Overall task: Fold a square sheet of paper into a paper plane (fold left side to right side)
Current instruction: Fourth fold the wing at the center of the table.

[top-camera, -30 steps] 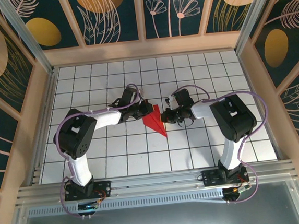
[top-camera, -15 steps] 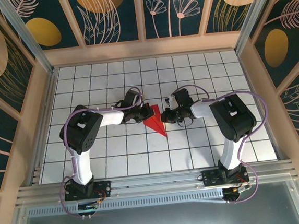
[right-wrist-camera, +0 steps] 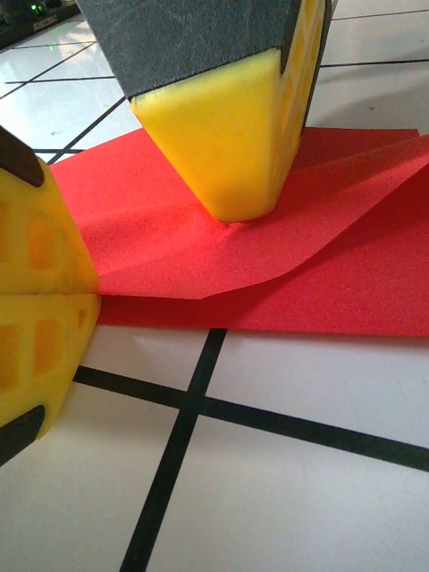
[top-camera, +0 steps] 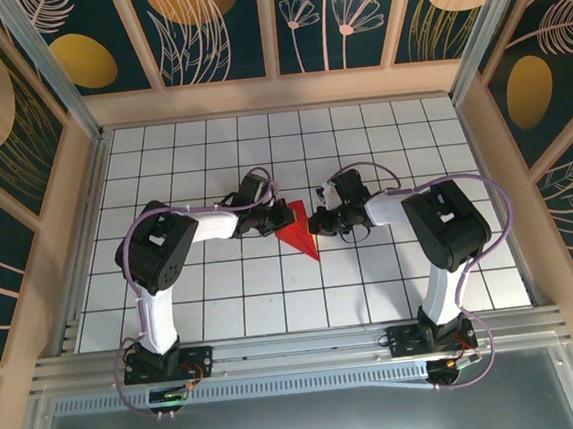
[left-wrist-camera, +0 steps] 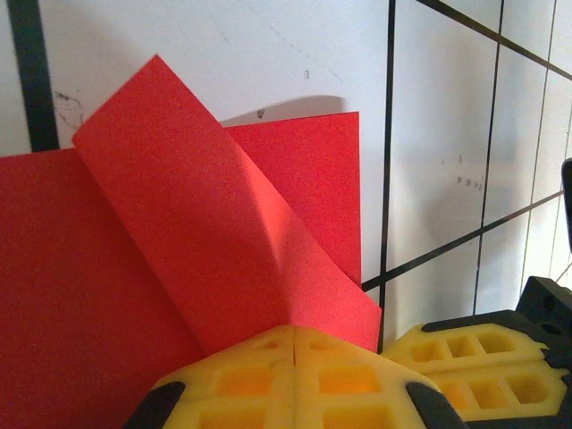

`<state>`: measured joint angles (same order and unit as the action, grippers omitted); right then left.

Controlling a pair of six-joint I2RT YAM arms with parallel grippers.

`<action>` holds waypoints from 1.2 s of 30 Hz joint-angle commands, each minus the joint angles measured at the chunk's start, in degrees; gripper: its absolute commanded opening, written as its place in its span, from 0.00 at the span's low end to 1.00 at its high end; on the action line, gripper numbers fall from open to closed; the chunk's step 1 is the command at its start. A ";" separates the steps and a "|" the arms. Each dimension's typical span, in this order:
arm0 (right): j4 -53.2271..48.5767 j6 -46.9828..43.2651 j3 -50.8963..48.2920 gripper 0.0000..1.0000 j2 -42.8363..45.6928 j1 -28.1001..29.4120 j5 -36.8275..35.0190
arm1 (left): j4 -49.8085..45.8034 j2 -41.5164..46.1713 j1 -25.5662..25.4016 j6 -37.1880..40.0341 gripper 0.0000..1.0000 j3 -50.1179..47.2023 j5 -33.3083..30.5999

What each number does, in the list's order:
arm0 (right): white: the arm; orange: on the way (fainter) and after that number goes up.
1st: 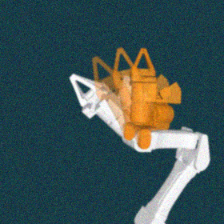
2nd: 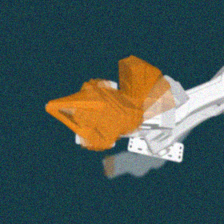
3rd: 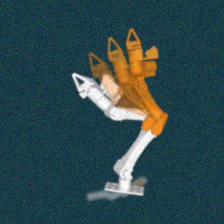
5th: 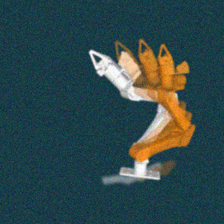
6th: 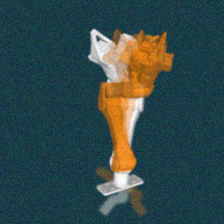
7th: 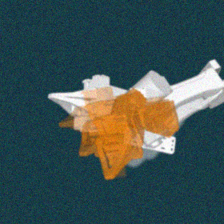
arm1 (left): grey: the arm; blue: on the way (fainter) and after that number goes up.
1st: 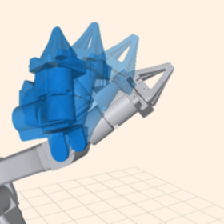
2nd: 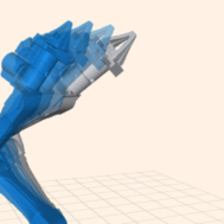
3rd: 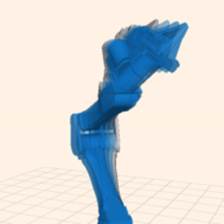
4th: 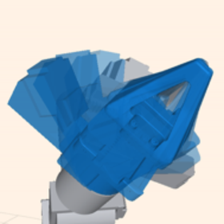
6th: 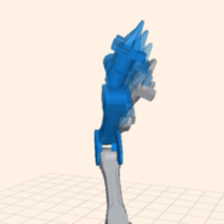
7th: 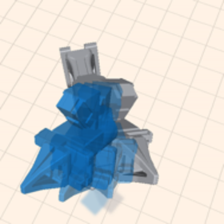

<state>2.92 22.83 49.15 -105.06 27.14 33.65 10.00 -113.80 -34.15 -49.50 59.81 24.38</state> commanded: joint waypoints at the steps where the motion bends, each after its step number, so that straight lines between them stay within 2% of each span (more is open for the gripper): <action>1: -4.32 -1.65 -0.81 0.00 -3.96 0.91 -6.05 | -1.74 -0.62 -0.20 1.36 0.00 0.26 -1.44; 22: -3.21 -0.45 1.65 0.00 -1.06 0.71 -2.36 | -4.29 -2.39 -0.14 2.91 0.00 -0.91 -4.51; 26: -2.38 0.36 2.48 0.06 0.31 0.53 -1.53 | -4.38 -2.39 -0.20 2.82 0.00 -0.98 -4.52; 36: -2.59 1.26 1.12 0.28 6.91 -1.43 -1.75 | -4.33 -2.56 -0.21 2.74 0.00 -0.92 -4.57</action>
<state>0.95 23.81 50.52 -101.71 26.59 32.49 9.82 -114.10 -34.20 -47.99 59.81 22.68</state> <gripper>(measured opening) 0.270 0.043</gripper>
